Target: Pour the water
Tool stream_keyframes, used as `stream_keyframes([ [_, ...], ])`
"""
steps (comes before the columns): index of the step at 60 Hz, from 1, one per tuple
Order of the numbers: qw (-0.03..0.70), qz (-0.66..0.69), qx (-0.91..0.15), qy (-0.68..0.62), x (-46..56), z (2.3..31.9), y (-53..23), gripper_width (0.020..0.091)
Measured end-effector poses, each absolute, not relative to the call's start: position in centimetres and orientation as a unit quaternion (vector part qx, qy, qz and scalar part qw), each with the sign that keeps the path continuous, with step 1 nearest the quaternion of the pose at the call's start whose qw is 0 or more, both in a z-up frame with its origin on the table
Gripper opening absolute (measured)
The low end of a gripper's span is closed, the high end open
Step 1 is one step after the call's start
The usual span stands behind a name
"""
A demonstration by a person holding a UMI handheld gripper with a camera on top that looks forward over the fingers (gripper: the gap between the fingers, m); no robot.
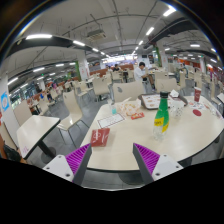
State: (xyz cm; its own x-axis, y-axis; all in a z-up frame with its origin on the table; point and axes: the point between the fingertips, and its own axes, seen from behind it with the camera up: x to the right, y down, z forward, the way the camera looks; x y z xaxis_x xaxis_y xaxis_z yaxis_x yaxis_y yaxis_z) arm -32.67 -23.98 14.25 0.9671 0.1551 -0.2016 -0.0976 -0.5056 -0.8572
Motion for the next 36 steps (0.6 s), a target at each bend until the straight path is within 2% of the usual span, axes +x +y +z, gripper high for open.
stream_keyframes([
  [3,0.499,0.119,-0.858,-0.020,-33.7,13.5,-24.6,0.0836],
  [5,0.498,0.116,-0.859,-0.024,-32.2,14.1,-23.7,0.0817],
  [20,0.498,0.119,-0.858,-0.043,-32.1,12.5,-23.0,0.0817],
  [36,0.567,0.044,-0.822,0.017,-20.2,10.0,-16.7,0.0811],
])
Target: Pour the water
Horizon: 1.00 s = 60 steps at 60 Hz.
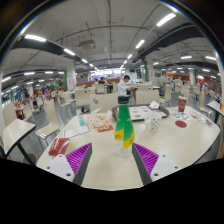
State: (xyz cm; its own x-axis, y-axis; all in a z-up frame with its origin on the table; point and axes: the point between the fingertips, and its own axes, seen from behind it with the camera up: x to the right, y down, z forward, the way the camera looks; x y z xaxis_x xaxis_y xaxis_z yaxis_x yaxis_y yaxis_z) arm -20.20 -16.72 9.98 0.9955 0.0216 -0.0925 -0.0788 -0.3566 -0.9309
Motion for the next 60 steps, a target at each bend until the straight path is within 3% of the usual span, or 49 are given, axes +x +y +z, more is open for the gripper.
stream_keyframes([
  [6,0.571,0.041,-0.819,0.029,-18.1,8.4,-13.6,0.0814],
  [18,0.616,0.006,-0.788,-0.022,-17.5,8.6,-7.0,0.0801],
  [19,0.617,0.005,-0.786,-0.026,-17.6,8.5,-6.5,0.0784],
  [22,0.622,-0.008,-0.782,-0.037,-17.5,8.1,-5.2,0.0469],
  [31,0.645,-0.020,-0.762,-0.052,-17.9,8.7,-3.3,0.0467],
  [39,0.623,0.004,-0.781,-0.047,-18.0,8.2,-2.4,0.0353],
  [47,0.584,0.086,-0.807,-0.021,-19.1,8.3,-1.2,0.0350],
  [60,0.518,0.356,-0.753,0.193,-18.0,15.1,3.8,0.0351],
])
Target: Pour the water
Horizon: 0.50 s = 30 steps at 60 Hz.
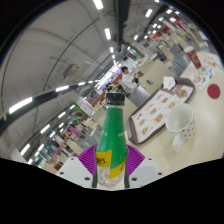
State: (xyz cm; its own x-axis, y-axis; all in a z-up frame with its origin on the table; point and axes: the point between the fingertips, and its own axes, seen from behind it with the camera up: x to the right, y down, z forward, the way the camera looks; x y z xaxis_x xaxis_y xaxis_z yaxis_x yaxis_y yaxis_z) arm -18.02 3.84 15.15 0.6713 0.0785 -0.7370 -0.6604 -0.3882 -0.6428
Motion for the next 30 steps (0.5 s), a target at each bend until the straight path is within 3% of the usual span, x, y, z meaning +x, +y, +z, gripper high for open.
stream_keyframes([
  [6,0.438,0.486,-0.686,0.316,-16.2,17.4,5.2,0.0351],
  [10,0.368,0.563,-0.631,0.388,-15.2,16.3,7.5,0.0351],
  [16,0.281,0.640,-0.537,0.473,-14.0,16.8,7.7,0.0350],
  [30,0.186,0.698,-0.377,0.579,-11.7,16.9,9.8,0.0350],
])
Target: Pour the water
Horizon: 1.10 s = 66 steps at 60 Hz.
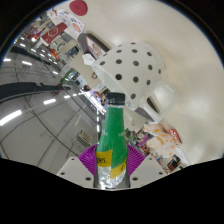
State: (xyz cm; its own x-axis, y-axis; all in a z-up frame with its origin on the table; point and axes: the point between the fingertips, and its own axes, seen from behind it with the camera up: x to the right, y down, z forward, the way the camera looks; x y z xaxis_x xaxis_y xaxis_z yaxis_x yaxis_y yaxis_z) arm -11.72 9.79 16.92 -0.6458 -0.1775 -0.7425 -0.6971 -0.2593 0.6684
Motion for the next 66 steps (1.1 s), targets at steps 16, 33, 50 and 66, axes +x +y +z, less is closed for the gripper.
stream_keyframes([
  [16,0.168,0.718,-0.370,0.565,-11.8,19.2,9.6,0.0350],
  [33,0.520,0.543,-0.614,0.242,-3.8,29.8,8.7,0.0352],
  [50,0.664,-0.004,-0.747,0.016,17.8,19.2,10.5,0.0352],
  [66,0.641,-0.027,-0.767,0.005,22.4,8.7,9.7,0.0354],
])
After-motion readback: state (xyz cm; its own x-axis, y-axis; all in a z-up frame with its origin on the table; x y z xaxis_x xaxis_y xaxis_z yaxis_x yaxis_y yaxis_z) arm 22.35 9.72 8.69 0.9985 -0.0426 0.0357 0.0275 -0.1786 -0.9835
